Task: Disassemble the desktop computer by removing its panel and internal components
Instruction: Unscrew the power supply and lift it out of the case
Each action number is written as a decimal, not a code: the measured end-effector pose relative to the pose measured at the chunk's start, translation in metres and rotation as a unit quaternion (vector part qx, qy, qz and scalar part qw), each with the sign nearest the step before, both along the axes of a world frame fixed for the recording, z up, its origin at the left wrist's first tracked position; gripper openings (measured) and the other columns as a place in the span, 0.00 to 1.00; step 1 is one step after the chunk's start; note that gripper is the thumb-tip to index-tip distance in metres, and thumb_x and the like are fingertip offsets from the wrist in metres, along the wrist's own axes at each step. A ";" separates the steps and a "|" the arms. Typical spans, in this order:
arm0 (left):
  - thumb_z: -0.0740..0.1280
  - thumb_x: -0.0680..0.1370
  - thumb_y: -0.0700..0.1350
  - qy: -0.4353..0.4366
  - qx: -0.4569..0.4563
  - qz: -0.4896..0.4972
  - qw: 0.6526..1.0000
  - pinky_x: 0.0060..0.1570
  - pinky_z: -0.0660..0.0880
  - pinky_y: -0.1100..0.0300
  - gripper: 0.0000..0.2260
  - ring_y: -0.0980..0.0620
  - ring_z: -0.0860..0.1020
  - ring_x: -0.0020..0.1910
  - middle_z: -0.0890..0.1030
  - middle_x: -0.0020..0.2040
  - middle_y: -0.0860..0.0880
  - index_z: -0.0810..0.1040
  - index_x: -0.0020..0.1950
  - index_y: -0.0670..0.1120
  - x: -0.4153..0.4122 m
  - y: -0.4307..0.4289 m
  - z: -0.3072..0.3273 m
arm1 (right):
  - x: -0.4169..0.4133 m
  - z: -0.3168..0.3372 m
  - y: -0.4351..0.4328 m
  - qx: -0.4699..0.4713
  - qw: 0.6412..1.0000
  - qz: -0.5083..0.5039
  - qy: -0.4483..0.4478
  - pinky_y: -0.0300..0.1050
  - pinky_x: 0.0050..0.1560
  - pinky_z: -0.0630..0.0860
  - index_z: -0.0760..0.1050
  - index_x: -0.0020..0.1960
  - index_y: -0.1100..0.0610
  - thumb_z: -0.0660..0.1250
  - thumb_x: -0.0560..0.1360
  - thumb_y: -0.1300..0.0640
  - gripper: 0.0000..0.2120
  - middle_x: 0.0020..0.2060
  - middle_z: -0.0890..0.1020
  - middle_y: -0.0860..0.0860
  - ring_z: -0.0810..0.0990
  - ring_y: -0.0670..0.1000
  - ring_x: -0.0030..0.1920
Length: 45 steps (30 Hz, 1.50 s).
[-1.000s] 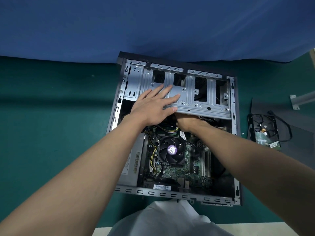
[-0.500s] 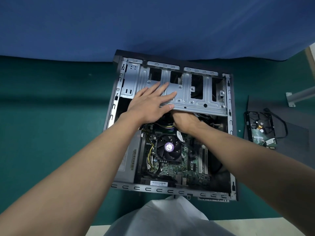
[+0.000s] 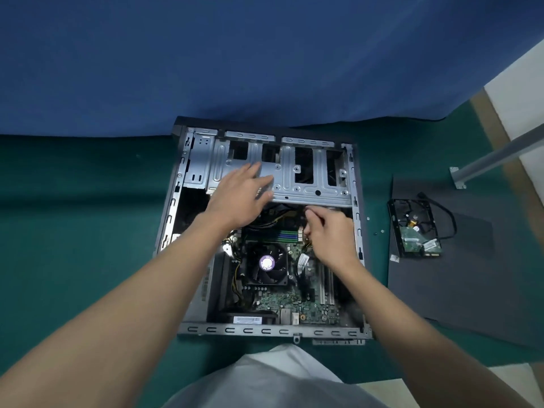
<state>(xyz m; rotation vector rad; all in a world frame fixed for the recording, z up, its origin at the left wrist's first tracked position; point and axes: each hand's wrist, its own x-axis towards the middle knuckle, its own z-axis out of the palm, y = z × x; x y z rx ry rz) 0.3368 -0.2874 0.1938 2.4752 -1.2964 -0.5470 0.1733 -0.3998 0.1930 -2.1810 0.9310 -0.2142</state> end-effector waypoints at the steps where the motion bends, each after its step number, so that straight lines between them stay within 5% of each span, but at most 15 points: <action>1: 0.59 0.82 0.52 -0.004 -0.040 0.019 0.999 0.74 0.54 0.51 0.18 0.48 0.61 0.75 0.64 0.76 0.48 0.70 0.72 0.50 -0.010 -0.005 0.006 | -0.002 0.010 -0.003 0.044 0.997 -0.054 -0.026 0.42 0.36 0.73 0.81 0.44 0.58 0.60 0.80 0.58 0.12 0.29 0.80 0.47 0.74 0.47 0.27; 4: 0.62 0.82 0.47 0.103 -0.168 0.097 0.976 0.67 0.68 0.54 0.14 0.51 0.73 0.65 0.78 0.65 0.50 0.77 0.66 0.47 -0.044 -0.016 0.022 | -0.005 0.044 -0.014 0.245 0.933 -0.224 -0.142 0.39 0.24 0.65 0.79 0.42 0.53 0.61 0.80 0.60 0.11 0.28 0.78 0.49 0.68 0.45 0.24; 9: 0.54 0.80 0.61 0.471 -0.204 0.155 0.844 0.54 0.75 0.59 0.22 0.55 0.82 0.51 0.85 0.48 0.53 0.83 0.49 0.50 -0.086 -0.027 0.043 | -0.010 0.090 -0.042 0.426 0.761 -0.391 -0.296 0.35 0.19 0.57 0.70 0.43 0.65 0.53 0.78 0.73 0.10 0.33 0.71 0.55 0.63 0.44 0.23; 14: 0.52 0.73 0.74 0.486 -0.195 0.078 0.848 0.54 0.68 0.56 0.30 0.54 0.75 0.32 0.76 0.29 0.52 0.74 0.31 0.50 -0.101 -0.046 0.062 | -0.021 0.103 -0.075 0.540 0.572 -0.467 -0.404 0.33 0.17 0.59 0.65 0.42 0.63 0.42 0.73 0.75 0.15 0.34 0.68 0.56 0.67 0.48 0.21; 15: 0.55 0.74 0.71 0.476 -0.208 0.080 0.851 0.46 0.69 0.59 0.27 0.54 0.68 0.27 0.70 0.26 0.53 0.70 0.29 0.52 -0.102 -0.053 0.069 | -0.023 0.103 -0.077 0.543 0.590 -0.454 -0.389 0.33 0.18 0.62 0.67 0.45 0.64 0.44 0.74 0.74 0.14 0.34 0.69 0.57 0.68 0.48 0.20; 17: 0.62 0.75 0.64 0.476 -0.272 0.123 0.827 0.31 0.62 0.63 0.22 0.53 0.59 0.25 0.62 0.25 0.54 0.66 0.28 0.53 -0.106 -0.070 0.083 | -0.026 0.099 -0.077 0.479 0.719 -0.407 -0.296 0.36 0.23 0.70 0.71 0.50 0.64 0.49 0.77 0.71 0.13 0.37 0.73 0.58 0.73 0.50 0.27; 19: 0.66 0.77 0.58 0.515 -0.332 0.195 0.766 0.28 0.55 0.61 0.19 0.54 0.55 0.25 0.58 0.27 0.53 0.66 0.29 0.53 -0.108 -0.087 0.095 | -0.033 0.087 -0.074 0.314 0.882 -0.317 -0.152 0.45 0.41 0.79 0.76 0.54 0.56 0.52 0.79 0.64 0.15 0.50 0.76 0.54 0.77 0.52 0.44; 21: 0.67 0.77 0.55 0.560 -0.347 0.243 0.712 0.27 0.54 0.60 0.20 0.53 0.54 0.25 0.56 0.28 0.52 0.66 0.28 0.53 -0.111 -0.101 0.103 | -0.040 0.080 -0.072 0.172 0.949 -0.235 -0.120 0.49 0.61 0.70 0.77 0.60 0.49 0.52 0.80 0.56 0.17 0.62 0.73 0.49 0.71 0.51 0.61; 24: 0.66 0.77 0.55 0.562 -0.339 0.302 0.692 0.26 0.56 0.60 0.21 0.53 0.54 0.23 0.56 0.24 0.54 0.64 0.29 0.50 -0.118 -0.114 0.108 | -0.043 0.080 -0.063 0.240 0.929 -0.165 -0.226 0.42 0.58 0.66 0.78 0.57 0.44 0.50 0.82 0.46 0.18 0.53 0.81 0.42 0.75 0.41 0.57; 28: 0.63 0.76 0.54 0.470 -0.304 0.377 0.738 0.30 0.59 0.61 0.17 0.54 0.59 0.19 0.61 0.21 0.55 0.63 0.32 0.48 -0.124 -0.124 0.114 | -0.048 0.070 -0.043 0.440 0.851 -0.072 -0.277 0.46 0.60 0.72 0.81 0.54 0.49 0.50 0.77 0.33 0.28 0.46 0.85 0.49 0.82 0.46 0.51; 31: 0.64 0.73 0.53 0.407 -0.284 0.385 0.778 0.36 0.57 0.55 0.15 0.50 0.58 0.28 0.59 0.27 0.51 0.61 0.33 0.49 -0.118 -0.124 0.116 | -0.051 0.063 -0.035 0.444 0.873 -0.014 -0.201 0.51 0.69 0.63 0.81 0.53 0.44 0.51 0.75 0.32 0.25 0.56 0.82 0.47 0.77 0.44 0.61; 34: 0.65 0.73 0.50 0.386 -0.299 0.386 0.782 0.32 0.53 0.55 0.17 0.50 0.55 0.27 0.57 0.27 0.51 0.59 0.32 0.50 -0.104 -0.122 0.121 | -0.049 0.063 -0.037 0.420 0.899 0.003 -0.127 0.43 0.60 0.67 0.80 0.56 0.52 0.52 0.81 0.42 0.21 0.48 0.85 0.47 0.81 0.40 0.50; 37: 0.64 0.75 0.47 0.408 -0.338 0.395 0.751 0.27 0.52 0.59 0.15 0.52 0.54 0.24 0.57 0.26 0.52 0.59 0.33 0.49 -0.090 -0.119 0.123 | -0.055 0.068 -0.050 0.548 0.805 -0.047 -0.224 0.46 0.47 0.75 0.75 0.60 0.64 0.49 0.81 0.40 0.29 0.44 0.83 0.62 0.81 0.59 0.43; 39: 0.64 0.76 0.45 0.427 -0.379 0.388 0.723 0.27 0.53 0.59 0.17 0.52 0.54 0.23 0.56 0.24 0.53 0.58 0.32 0.49 -0.087 -0.118 0.124 | -0.061 0.075 -0.062 0.595 0.766 -0.021 -0.242 0.48 0.41 0.74 0.73 0.63 0.64 0.51 0.76 0.34 0.35 0.40 0.80 0.60 0.77 0.57 0.37; 45: 0.61 0.81 0.53 0.554 -0.443 0.343 0.616 0.27 0.65 0.63 0.19 0.53 0.69 0.24 0.72 0.26 0.51 0.70 0.33 0.45 -0.099 -0.139 0.124 | -0.067 0.108 -0.103 0.471 0.847 -0.014 -0.248 0.38 0.25 0.62 0.74 0.58 0.66 0.69 0.72 0.46 0.25 0.29 0.69 0.49 0.60 0.45 0.23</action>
